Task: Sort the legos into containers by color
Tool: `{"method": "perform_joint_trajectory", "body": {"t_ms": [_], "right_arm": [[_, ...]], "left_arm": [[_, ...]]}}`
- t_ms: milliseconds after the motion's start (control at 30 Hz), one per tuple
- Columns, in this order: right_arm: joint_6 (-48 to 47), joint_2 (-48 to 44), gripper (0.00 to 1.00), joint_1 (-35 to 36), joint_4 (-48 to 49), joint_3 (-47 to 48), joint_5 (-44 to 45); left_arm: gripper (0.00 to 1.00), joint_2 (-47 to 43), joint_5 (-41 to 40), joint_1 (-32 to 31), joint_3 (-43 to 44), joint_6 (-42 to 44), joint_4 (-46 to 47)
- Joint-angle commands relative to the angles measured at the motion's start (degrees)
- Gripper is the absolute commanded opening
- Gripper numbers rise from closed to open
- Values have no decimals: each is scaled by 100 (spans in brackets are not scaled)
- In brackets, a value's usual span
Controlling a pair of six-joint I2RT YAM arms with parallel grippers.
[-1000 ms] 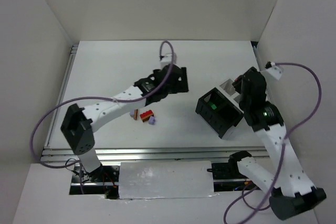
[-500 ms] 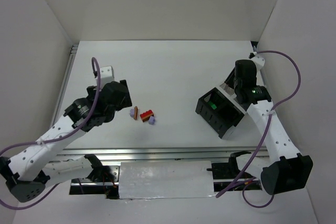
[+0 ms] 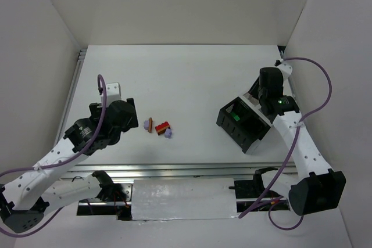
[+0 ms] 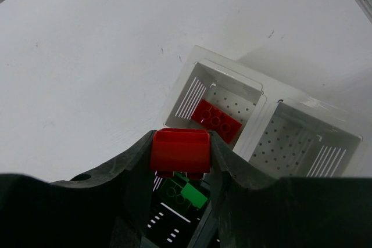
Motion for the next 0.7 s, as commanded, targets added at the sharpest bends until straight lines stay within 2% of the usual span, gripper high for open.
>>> {"method": "perform_joint_trajectory", "body": {"t_ms": [0,133,533,667], "right_arm": [[3,3,0,-39,245,-38,92],[47,101,0,-39,210,-20,57],[161,373,0,-47,359,-47,224],[188,522,7,-47,395,-11,259]], "left_arm": [[99,-223,-344,-29,-59,311,50],[100,-312,-426,-20,-613,310,305],[100,-259,-258,-2,-605,408,385],[99,-338,-223,-2,-641,470,438]]}}
